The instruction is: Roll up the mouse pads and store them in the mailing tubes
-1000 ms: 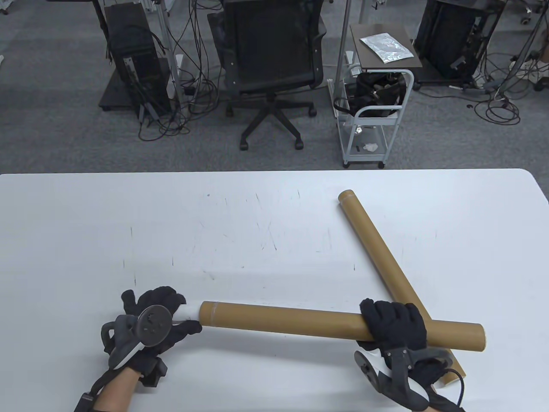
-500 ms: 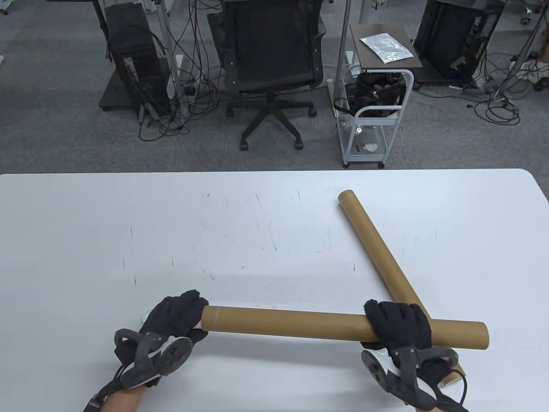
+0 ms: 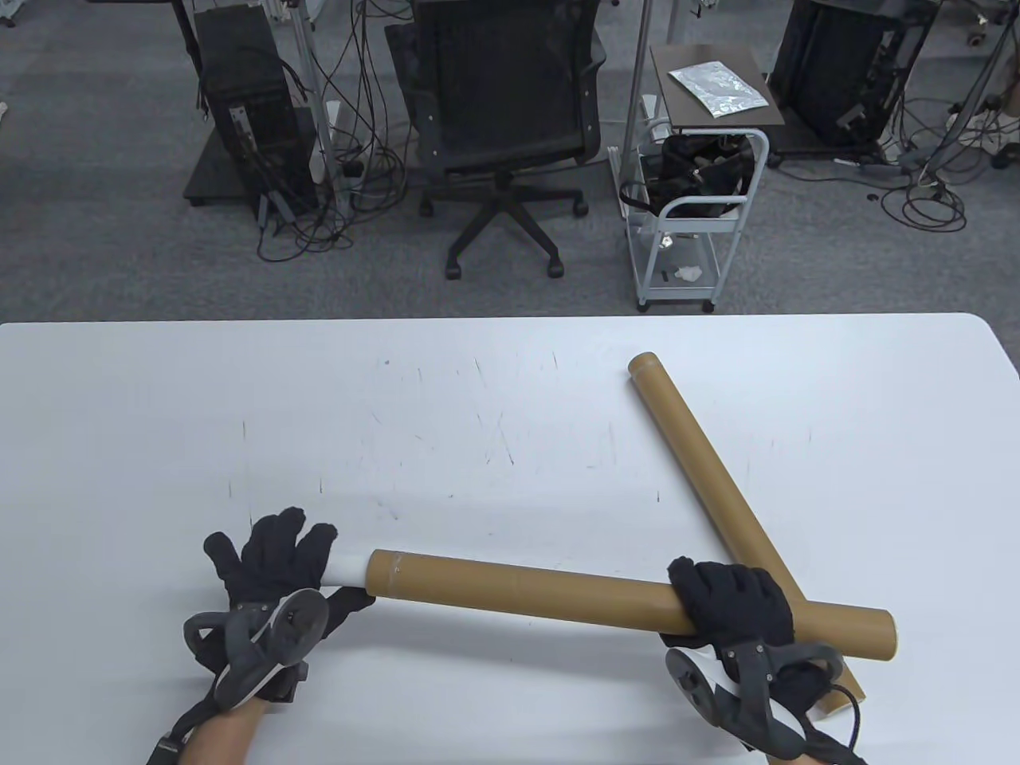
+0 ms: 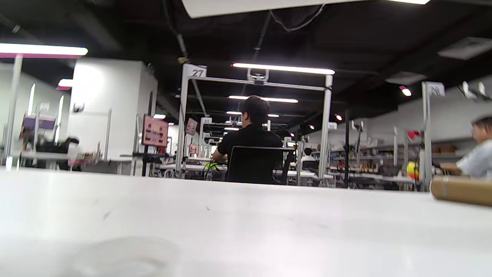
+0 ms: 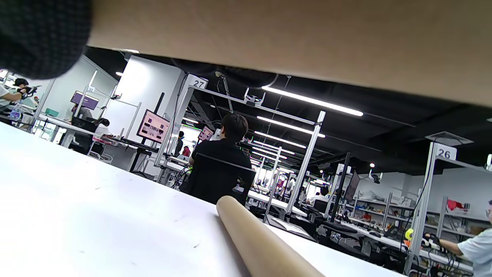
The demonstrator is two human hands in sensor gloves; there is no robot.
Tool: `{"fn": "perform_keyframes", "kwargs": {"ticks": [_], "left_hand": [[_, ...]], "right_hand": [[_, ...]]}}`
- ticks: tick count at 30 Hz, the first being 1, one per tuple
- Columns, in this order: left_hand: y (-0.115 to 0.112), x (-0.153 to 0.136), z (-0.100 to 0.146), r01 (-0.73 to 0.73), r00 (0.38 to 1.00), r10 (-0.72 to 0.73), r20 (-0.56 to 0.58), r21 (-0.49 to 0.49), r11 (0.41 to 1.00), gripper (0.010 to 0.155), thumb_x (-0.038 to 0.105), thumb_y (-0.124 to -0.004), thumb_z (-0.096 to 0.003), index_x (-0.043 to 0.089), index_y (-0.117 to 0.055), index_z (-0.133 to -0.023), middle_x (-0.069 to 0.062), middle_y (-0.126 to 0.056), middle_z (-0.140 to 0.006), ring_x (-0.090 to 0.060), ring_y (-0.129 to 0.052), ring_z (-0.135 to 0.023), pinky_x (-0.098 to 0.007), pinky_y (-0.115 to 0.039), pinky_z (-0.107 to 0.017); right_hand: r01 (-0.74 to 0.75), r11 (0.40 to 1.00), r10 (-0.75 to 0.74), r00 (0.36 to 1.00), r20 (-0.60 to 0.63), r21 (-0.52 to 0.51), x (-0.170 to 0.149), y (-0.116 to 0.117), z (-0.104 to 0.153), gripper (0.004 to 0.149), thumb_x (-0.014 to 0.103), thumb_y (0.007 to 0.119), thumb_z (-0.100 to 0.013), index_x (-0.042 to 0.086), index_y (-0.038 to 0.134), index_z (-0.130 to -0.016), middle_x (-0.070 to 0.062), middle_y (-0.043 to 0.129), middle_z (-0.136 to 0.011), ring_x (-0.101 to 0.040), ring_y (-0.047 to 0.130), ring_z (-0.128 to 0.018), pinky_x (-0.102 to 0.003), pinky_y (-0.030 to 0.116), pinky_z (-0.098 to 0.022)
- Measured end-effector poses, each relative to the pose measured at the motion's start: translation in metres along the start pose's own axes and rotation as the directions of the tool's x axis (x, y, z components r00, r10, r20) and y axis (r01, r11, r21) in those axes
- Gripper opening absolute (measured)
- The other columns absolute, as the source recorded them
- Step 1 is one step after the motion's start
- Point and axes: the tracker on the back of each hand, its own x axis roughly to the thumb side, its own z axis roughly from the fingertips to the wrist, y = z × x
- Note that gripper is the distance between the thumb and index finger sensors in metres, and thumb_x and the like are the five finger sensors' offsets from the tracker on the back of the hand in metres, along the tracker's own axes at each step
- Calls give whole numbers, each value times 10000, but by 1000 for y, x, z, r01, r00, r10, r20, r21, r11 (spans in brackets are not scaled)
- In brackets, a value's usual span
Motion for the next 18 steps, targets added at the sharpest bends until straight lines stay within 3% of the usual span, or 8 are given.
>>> {"fn": "perform_keyframes", "kwargs": {"ticks": [3, 4, 6, 9, 11, 12, 13, 18], "left_hand": [[3, -5, -3, -16, 1000, 15, 25, 12, 1000, 979, 873, -595, -148, 337, -559, -966, -105, -314, -1157, -301, -614, -1060, -306, -768, -764], [4, -9, -5, -46, 999, 46, 24, -16, 999, 970, 871, -611, -130, 337, -608, -940, -89, -426, -1147, -216, -769, -985, -248, -838, -713], [4, -15, -7, -285, 948, 304, 97, -176, 942, 839, 814, -658, -208, 340, -700, -900, 46, -668, -1079, -120, -896, -904, -193, -904, -624], [-3, 4, -4, -656, 697, 717, 12, -392, 645, 774, 725, -604, -347, 378, -512, -1033, 13, -463, -1172, -181, -697, -1054, -264, -743, -778], [-12, 28, 0, -722, 501, 864, -38, -568, 394, 822, 723, -584, -369, 416, -304, -1078, 15, -252, -1198, -197, -497, -1138, -307, -596, -860], [-13, 32, 1, -720, 463, 885, -50, -603, 343, 844, 711, -609, -374, 418, -251, -1079, 4, -143, -1183, -226, -383, -1142, -369, -488, -883], [-15, 31, 5, -753, 488, 866, -107, -555, 355, 857, 708, -609, -364, 421, -236, -1080, 39, -114, -1186, -181, -357, -1167, -356, -451, -907], [-15, 28, 5, -732, 474, 879, -55, -580, 359, 859, 731, -589, -380, 410, -229, -1091, 43, -106, -1185, -179, -327, -1164, -372, -417, -908]], "right_hand": [[3, 1000, -3, 1000, -2, 7, -4, 2, 1, 699, 622, 829, -257, 362, 671, -885, 75, 831, -820, -173, 848, -721, -443, 698, -655], [-2, 1000, 2, 1000, -2, 13, -6, 2, 1, 699, 621, 832, -254, 362, 672, -884, 74, 831, -821, -174, 847, -723, -445, 698, -655], [-2, 1000, 2, 1000, 10, 25, -9, 5, 2, 696, 617, 839, -251, 367, 672, -879, 76, 827, -824, -174, 845, -727, -447, 694, -660], [40, 998, -41, 999, 21, 42, 0, 7, -1, 697, 621, 835, -252, 366, 674, -880, 78, 831, -820, -171, 851, -723, -444, 702, -655], [50, 998, -51, 998, 39, 38, 8, 5, -2, 699, 629, 830, -251, 368, 672, -881, 80, 834, -818, -166, 856, -719, -439, 710, -651], [61, 997, -63, 997, 48, 39, 11, 4, -1, 694, 618, 833, -250, 358, 676, -875, 70, 835, -815, -176, 856, -718, -449, 707, -650], [48, 998, -50, 998, 38, 42, 5, 4, 2, 697, 622, 832, -251, 363, 671, -877, 79, 830, -819, -171, 853, -722, -444, 703, -656], [55, 998, -56, 998, 31, 44, 8, 4, 3, 698, 615, 834, -254, 358, 666, -882, 69, 825, -825, -180, 846, -726, -451, 696, -657]]}}
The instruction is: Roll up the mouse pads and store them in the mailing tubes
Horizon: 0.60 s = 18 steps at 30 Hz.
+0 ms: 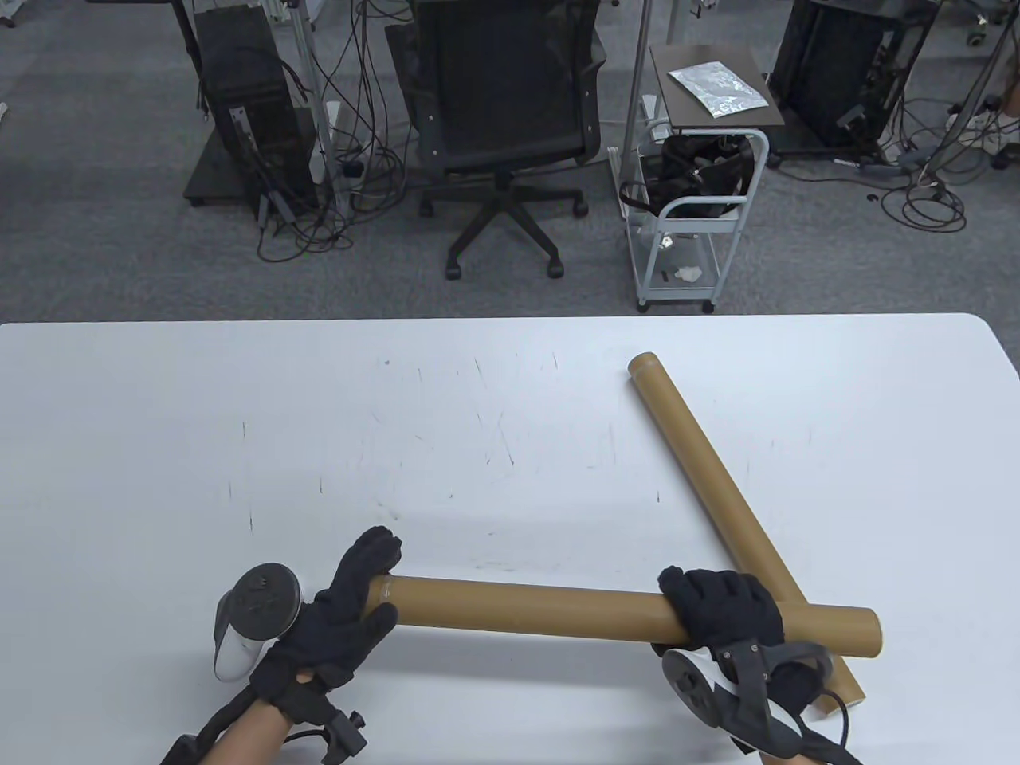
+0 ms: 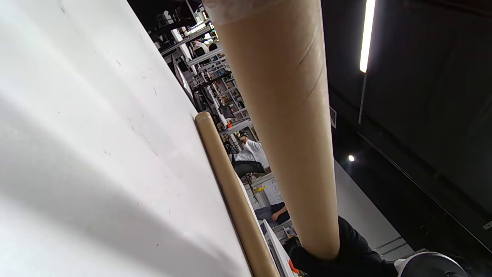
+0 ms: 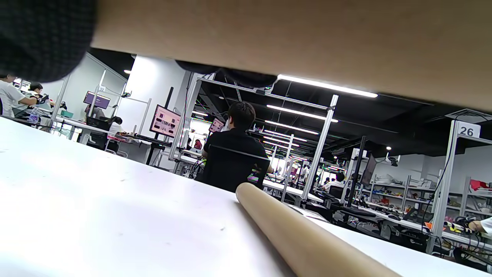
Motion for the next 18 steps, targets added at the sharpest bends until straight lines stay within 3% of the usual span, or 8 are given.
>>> {"fn": "perform_keyframes", "kwargs": {"ticks": [2, 5, 6, 8, 10, 13, 15, 18], "left_hand": [[4, 1, 1, 34, 999, -34, 4, 30, 999, 836, 728, -611, -372, 425, -308, -1090, 70, -163, -1197, -168, -354, -1167, -410, -392, -909], [17, 5, 7, 225, 973, -230, 15, 161, 961, 793, 725, -662, -337, 423, -518, -1056, 132, -322, -1205, -151, -435, -1159, -455, -391, -913], [30, 4, 14, 416, 907, -419, -51, 275, 867, 804, 755, -652, -312, 419, -563, -1037, 139, -392, -1199, -148, -491, -1149, -456, -450, -904], [44, -1, 19, 596, 801, -579, -154, 301, 744, 826, 770, -653, -304, 379, -619, -1031, 103, -456, -1198, -183, -553, -1133, -486, -515, -874], [62, -19, 20, 795, 592, -746, -305, 66, 604, 838, 783, -637, -324, 358, -640, -1046, 43, -515, -1196, -239, -622, -1108, -497, -627, -809], [71, -49, 24, 863, 336, -827, -451, -205, 462, 874, 760, -698, -295, 340, -638, -1059, 9, -556, -1189, -274, -667, -1093, -517, -685, -771], [75, -63, 24, 857, 277, -827, -488, -264, 443, 867, 733, -739, -291, 346, -629, -1059, 26, -620, -1163, -268, -718, -1065, -502, -720, -748], [76, -73, 22, 841, 273, -803, -529, -273, 466, 881, 709, -761, -294, 401, -514, -1081, 57, -594, -1164, -220, -748, -1038, -408, -762, -723]], "right_hand": [[1, 1000, -1, 1000, 4, 3, 1, 2, -1, 699, 619, 827, -258, 361, 661, -885, 70, 821, -827, -177, 845, -727, -448, 698, -658], [4, 1000, -4, 1000, -4, 17, -3, 5, -2, 699, 615, 827, -256, 364, 655, -884, 71, 813, -833, -180, 839, -733, -453, 690, -665], [-14, 1000, 14, 1000, -17, 15, -7, 5, -2, 697, 614, 827, -257, 364, 654, -884, 71, 813, -833, -180, 839, -733, -454, 689, -665], [-35, 999, 35, 999, -39, 13, -11, 5, -1, 699, 614, 829, -258, 361, 655, -886, 67, 811, -835, -184, 838, -733, -456, 688, -664], [-46, 999, 47, 996, -71, 19, -17, 5, -1, 700, 614, 829, -259, 359, 655, -888, 66, 813, -834, -185, 838, -733, -457, 691, -661], [-33, 999, 36, 994, -99, 32, -21, 8, -3, 700, 618, 824, -261, 358, 657, -889, 66, 816, -833, -183, 842, -730, -455, 693, -660], [-26, 999, 30, 994, -101, 42, -24, 10, -3, 703, 619, 823, -260, 356, 655, -889, 68, 817, -831, -182, 842, -729, -452, 693, -662], [-25, 998, 31, 996, -87, 61, -27, 13, -2, 709, 614, 828, -256, 347, 657, -890, 63, 818, -831, -185, 843, -728, -458, 693, -661]]}}
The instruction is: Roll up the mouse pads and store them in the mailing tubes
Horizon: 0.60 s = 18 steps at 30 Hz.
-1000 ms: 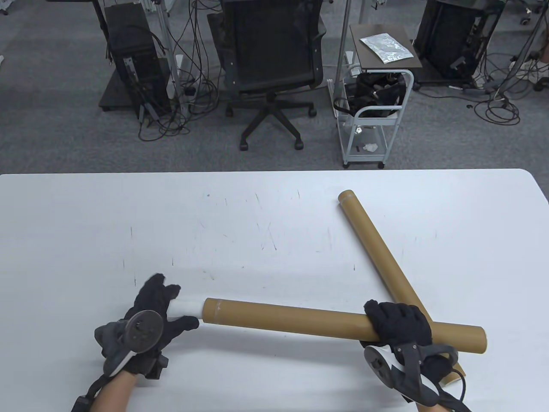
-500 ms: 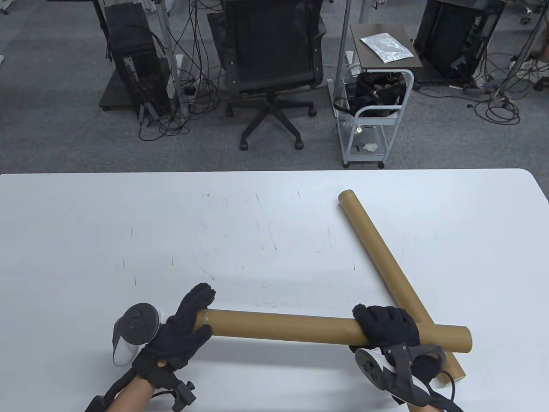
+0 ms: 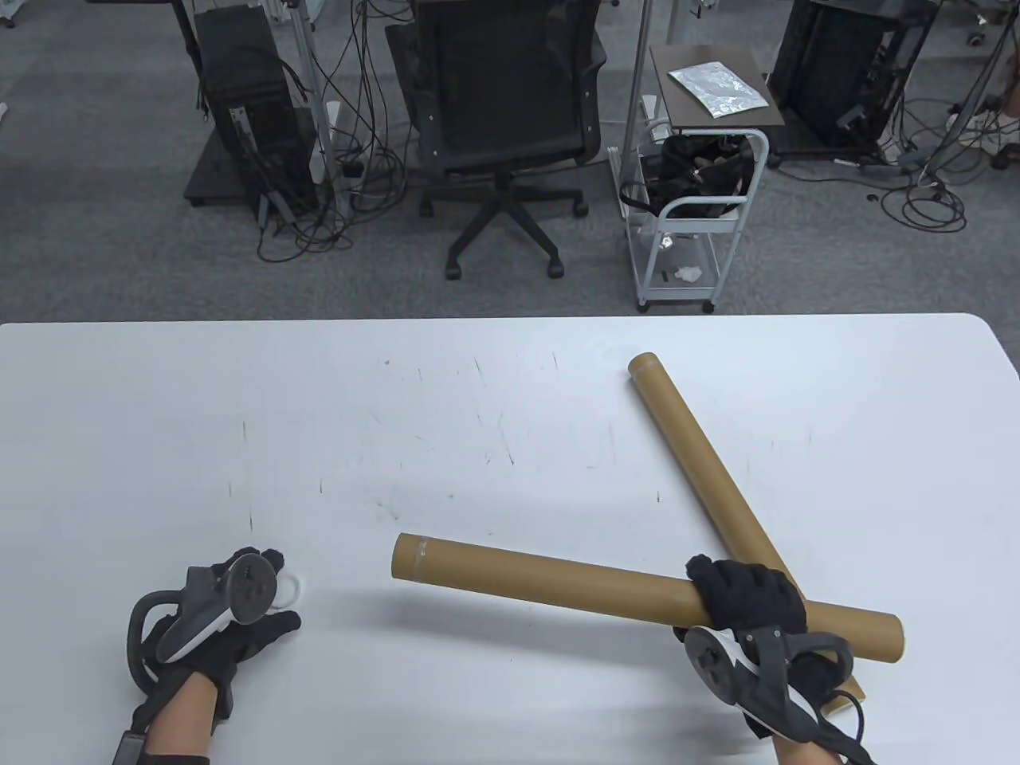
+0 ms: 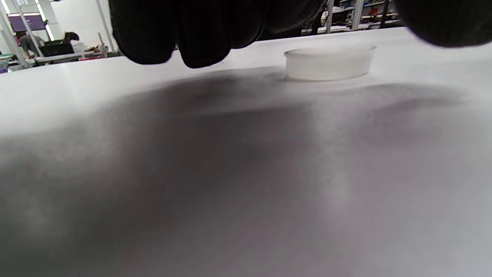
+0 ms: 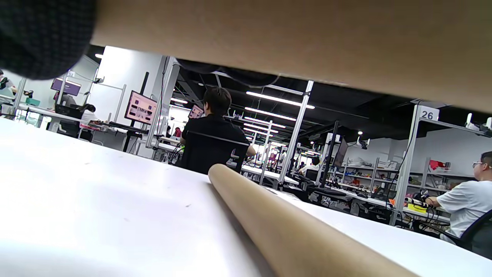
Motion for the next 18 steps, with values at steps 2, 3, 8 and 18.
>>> {"fn": "perform_keyframes", "kwargs": {"ticks": [2, 3, 8, 18], "left_hand": [[-2, 3, -2, 7, 1000, -7, -8, 4, 1000, 888, 709, -758, -294, 423, -471, -1084, 67, -585, -1165, -209, -767, -1017, -366, -784, -695], [-3, 5, -2, 17, 1000, -17, -3, -2, 1000, 891, 712, -749, -298, 431, -447, -1087, 74, -578, -1166, -209, -763, -1016, -352, -788, -687], [-5, 20, -9, -2, 1000, 2, 7, -66, 998, 813, 688, -753, -321, 539, -440, -1057, 123, -584, -1161, -252, -669, -1041, -319, -801, -652], [1, 25, -6, -60, 996, 63, 60, -48, 997, 691, 655, -799, -306, 401, -701, -940, 80, -790, -913, -103, -919, -661, -200, -899, -458]], "right_hand": [[-18, 1000, 18, 1000, 6, 1, 1, 0, 0, 711, 610, 832, -255, 344, 657, -891, 59, 816, -832, -189, 840, -730, -460, 689, -664], [-23, 1000, 23, 1000, 8, 3, 1, 0, 0, 712, 608, 834, -256, 342, 657, -892, 58, 816, -834, -192, 839, -731, -463, 686, -664], [-28, 1000, 27, 999, 23, 14, 4, 0, 0, 713, 611, 832, -253, 344, 659, -891, 60, 819, -831, -188, 844, -728, -459, 691, -662], [-33, 999, 32, 999, 32, 42, 5, 0, 0, 710, 610, 834, -250, 341, 672, -886, 56, 830, -823, -194, 851, -716, -464, 695, -655]]}}
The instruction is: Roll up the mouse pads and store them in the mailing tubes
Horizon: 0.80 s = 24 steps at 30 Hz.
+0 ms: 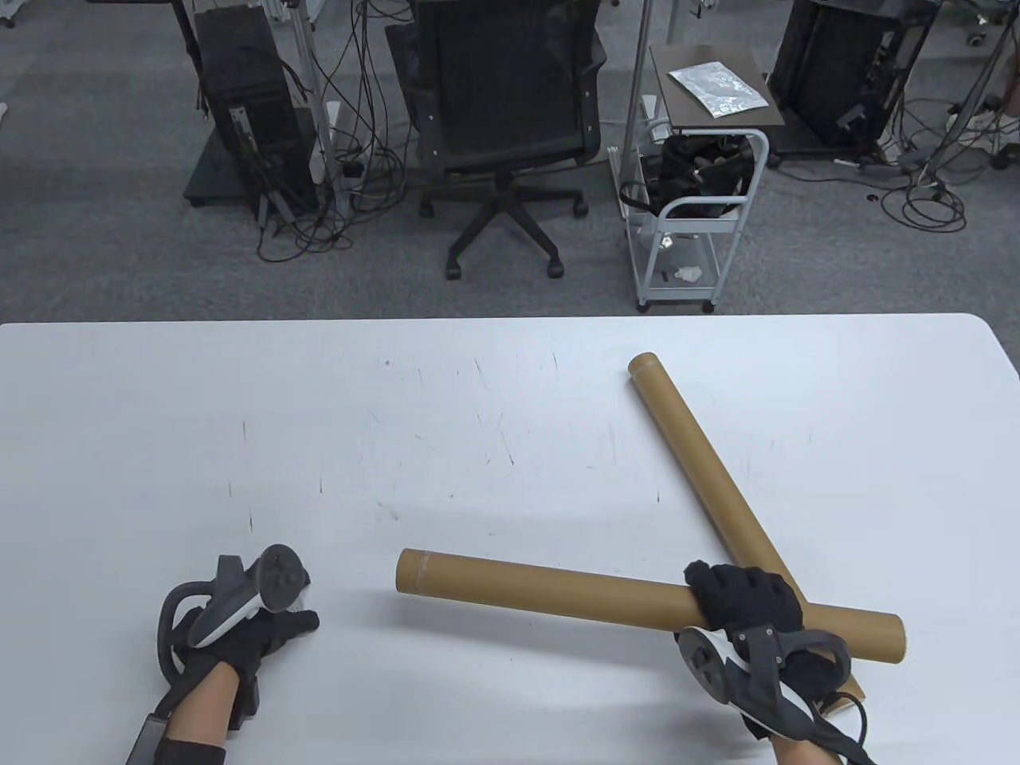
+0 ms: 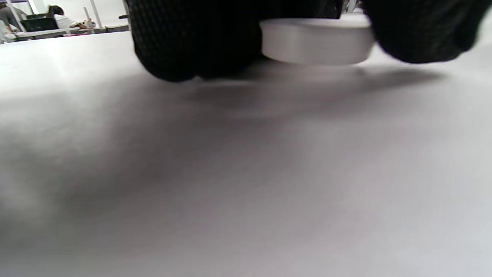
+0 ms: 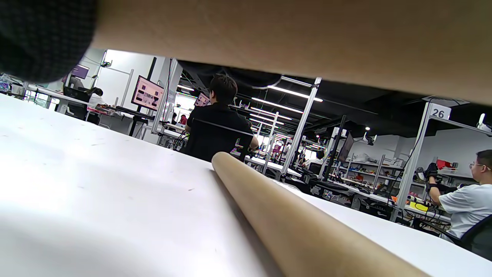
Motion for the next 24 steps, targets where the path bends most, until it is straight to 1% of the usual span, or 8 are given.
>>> {"fn": "perform_keyframes", "kwargs": {"ticks": [2, 4, 5, 7, 8, 10, 16, 24], "left_hand": [[4, 1, 4, -204, 975, 204, 85, 0, 979, 689, 658, -785, -310, 412, -696, -947, 96, -800, -923, -86, -933, -694, -197, -907, -502], [6, 2, 6, -499, 846, 503, 177, -67, 864, 683, 634, -790, -324, 409, -690, -961, 91, -792, -944, -101, -930, -724, -204, -899, -536], [7, 3, 7, -658, 711, 670, 211, -136, 741, 685, 625, -793, -329, 399, -689, -967, 80, -789, -947, -113, -927, -720, -201, -895, -528], [7, 7, 8, -785, 528, 818, 228, -236, 573, 687, 622, -778, -353, 391, -666, -990, 69, -777, -964, -115, -922, -724, -164, -888, -492], [8, 12, 10, -841, 364, 905, 221, -339, 421, 685, 601, -777, -379, 380, -640, -1012, 54, -751, -994, -137, -902, -767, -169, -876, -498], [8, 20, 12, -847, 259, 940, 222, -416, 331, 682, 584, -776, -399, 382, -608, -1028, 53, -712, -1021, -147, -872, -810, -171, -862, -518], [15, 23, 18, -835, 298, 913, 280, -387, 392, 688, 595, -749, -408, 395, -558, -1037, 69, -675, -1029, -123, -846, -832, -154, -846, -553], [17, 24, 19, -832, 321, 901, 290, -368, 415, 679, 588, -746, -416, 422, -533, -1039, 106, -644, -1049, -108, -811, -885, -209, -795, -651]], "right_hand": [[4, 1000, -4, 1000, 8, -2, 1, -1, 0, 710, 612, 832, -248, 342, 672, -886, 57, 830, -823, -191, 851, -717, -463, 697, -655], [10, 1000, -10, 1000, 17, -7, 3, -2, 1, 710, 614, 830, -250, 343, 670, -886, 60, 829, -824, -190, 852, -716, -460, 700, -654], [14, 1000, -14, 1000, 23, -10, 4, -2, 1, 711, 614, 830, -249, 343, 669, -887, 60, 828, -824, -189, 852, -717, -461, 698, -656], [18, 1000, -18, 999, 32, -15, 7, -3, 2, 713, 617, 828, -249, 343, 667, -888, 62, 829, -823, -188, 852, -716, -459, 701, -654], [22, 1000, -22, 999, 43, -16, 9, -5, 2, 711, 620, 826, -249, 345, 668, -885, 62, 830, -822, -186, 854, -712, -458, 702, -652], [35, 999, -33, 998, 57, -33, 13, -5, 4, 709, 624, 822, -253, 346, 664, -886, 63, 828, -822, -184, 853, -712, -456, 703, -651], [63, 997, -61, 996, 61, -41, 20, -5, 4, 709, 627, 816, -261, 342, 655, -890, 60, 821, -826, -186, 850, -712, -456, 705, -648], [76, 996, -74, 996, 47, -37, 19, -4, 4, 710, 623, 819, -263, 340, 651, -892, 57, 815, -830, -190, 845, -718, -461, 704, -648]]}}
